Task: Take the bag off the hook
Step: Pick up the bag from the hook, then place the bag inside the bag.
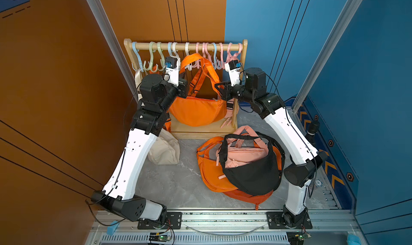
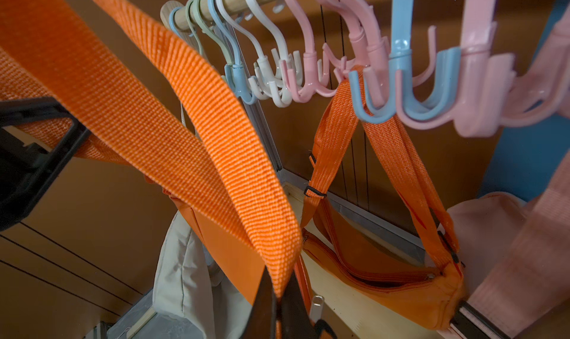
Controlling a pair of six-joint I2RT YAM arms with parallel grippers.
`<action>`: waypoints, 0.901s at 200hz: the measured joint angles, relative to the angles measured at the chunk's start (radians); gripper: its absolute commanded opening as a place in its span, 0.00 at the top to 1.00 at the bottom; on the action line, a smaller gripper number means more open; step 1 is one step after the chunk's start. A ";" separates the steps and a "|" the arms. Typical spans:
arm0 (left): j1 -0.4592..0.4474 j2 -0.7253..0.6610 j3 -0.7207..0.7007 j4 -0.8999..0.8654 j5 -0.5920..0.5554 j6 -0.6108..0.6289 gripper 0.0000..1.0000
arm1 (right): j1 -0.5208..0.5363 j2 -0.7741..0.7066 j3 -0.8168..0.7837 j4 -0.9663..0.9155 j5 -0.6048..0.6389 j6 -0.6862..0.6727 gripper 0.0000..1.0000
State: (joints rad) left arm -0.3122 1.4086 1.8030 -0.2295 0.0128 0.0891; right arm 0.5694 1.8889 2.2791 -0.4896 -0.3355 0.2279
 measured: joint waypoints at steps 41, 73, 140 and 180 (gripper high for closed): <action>-0.059 -0.089 -0.101 0.000 -0.004 0.035 1.00 | 0.026 -0.135 -0.151 0.003 0.040 -0.026 1.00; -0.139 -0.152 -0.184 0.000 -0.011 0.080 1.00 | 0.058 -0.269 -0.287 0.002 0.106 -0.068 1.00; -0.366 -0.245 -0.254 0.001 -0.058 0.203 1.00 | 0.159 -0.580 -0.560 -0.003 0.328 -0.193 1.00; -0.510 -0.261 -0.280 0.000 -0.113 0.311 1.00 | 0.179 -0.732 -0.698 -0.018 0.446 -0.236 1.00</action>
State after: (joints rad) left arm -0.8219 1.1477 1.5227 -0.2295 -0.1005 0.4004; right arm 0.7479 1.1572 1.5806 -0.5079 0.1101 -0.0082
